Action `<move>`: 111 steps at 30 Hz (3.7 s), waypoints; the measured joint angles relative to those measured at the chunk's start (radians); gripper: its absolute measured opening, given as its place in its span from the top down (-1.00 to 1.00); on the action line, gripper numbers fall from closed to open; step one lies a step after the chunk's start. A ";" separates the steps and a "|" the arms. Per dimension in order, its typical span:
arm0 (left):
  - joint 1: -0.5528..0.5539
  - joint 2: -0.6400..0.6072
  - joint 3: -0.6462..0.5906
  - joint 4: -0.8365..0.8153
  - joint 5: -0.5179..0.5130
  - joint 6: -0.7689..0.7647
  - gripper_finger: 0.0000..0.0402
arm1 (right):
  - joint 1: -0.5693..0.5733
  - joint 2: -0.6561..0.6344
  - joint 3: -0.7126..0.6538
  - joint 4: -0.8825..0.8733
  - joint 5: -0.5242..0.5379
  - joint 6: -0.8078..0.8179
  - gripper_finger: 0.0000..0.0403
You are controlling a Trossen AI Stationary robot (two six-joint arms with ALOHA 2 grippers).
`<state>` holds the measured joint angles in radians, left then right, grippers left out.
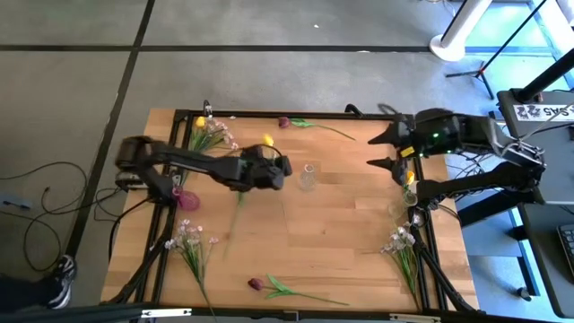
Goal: Sort flowers into vase by color
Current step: Put the bottom yellow tulip into the bottom transparent vase
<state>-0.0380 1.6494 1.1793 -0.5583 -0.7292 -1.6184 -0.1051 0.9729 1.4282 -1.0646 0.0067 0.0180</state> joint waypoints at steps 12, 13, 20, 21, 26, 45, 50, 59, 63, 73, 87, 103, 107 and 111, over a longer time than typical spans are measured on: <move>-0.116 -0.257 0.003 0.817 -0.003 1.040 1.00 | 0.000 0.042 0.040 0.423 -0.120 0.031 -0.39; -0.121 -0.257 0.003 0.882 0.038 1.084 1.00 | 0.000 0.053 0.039 0.459 -0.144 0.051 -0.39; -0.143 -0.257 0.003 1.044 0.229 1.254 1.00 | 0.001 0.151 0.039 0.704 -0.253 0.157 -0.39; -0.141 -0.256 0.003 1.044 0.260 1.262 1.00 | 0.001 0.168 0.039 0.731 -0.267 0.183 -0.39; -0.140 -0.236 0.003 1.047 0.355 1.313 1.00 | 0.001 0.263 0.038 0.783 -0.320 0.317 -0.39; -0.106 -0.169 0.002 1.040 0.328 1.393 0.97 | 0.019 0.355 0.038 0.855 -0.295 0.394 0.50; -0.103 -0.173 0.002 1.009 0.321 1.394 0.73 | 0.020 0.358 0.038 0.849 -0.296 0.363 0.92; -0.203 -0.325 0.002 0.749 0.304 1.369 0.30 | 0.021 0.238 0.038 0.664 -0.365 0.341 0.94; -0.289 -0.414 0.002 0.631 0.304 1.337 0.23 | 0.021 0.144 0.038 0.584 -0.361 0.299 0.97; -0.394 -0.520 0.003 0.675 0.303 1.348 0.23 | 0.020 -0.057 0.039 0.489 -0.348 0.209 0.97; -0.389 -0.380 0.002 0.766 0.190 1.325 0.24 | 0.020 -0.385 -0.096 0.408 -0.414 0.294 0.99; -0.367 -0.218 0.002 0.987 0.192 1.292 0.24 | 0.020 -0.585 -0.110 0.172 -0.499 0.071 0.99; -0.366 -0.216 0.002 0.992 0.191 1.284 0.24 | 0.020 -0.581 -0.037 -0.017 -0.355 -0.025 0.99; -0.358 -0.216 0.002 1.008 0.191 1.285 0.24 | 0.020 -0.589 -0.046 -0.063 -0.274 -0.035 0.99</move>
<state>-0.3963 1.4334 1.1816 0.4497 -0.5385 -0.3336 -0.0853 0.3835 1.3822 -1.1272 -0.2674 -0.0170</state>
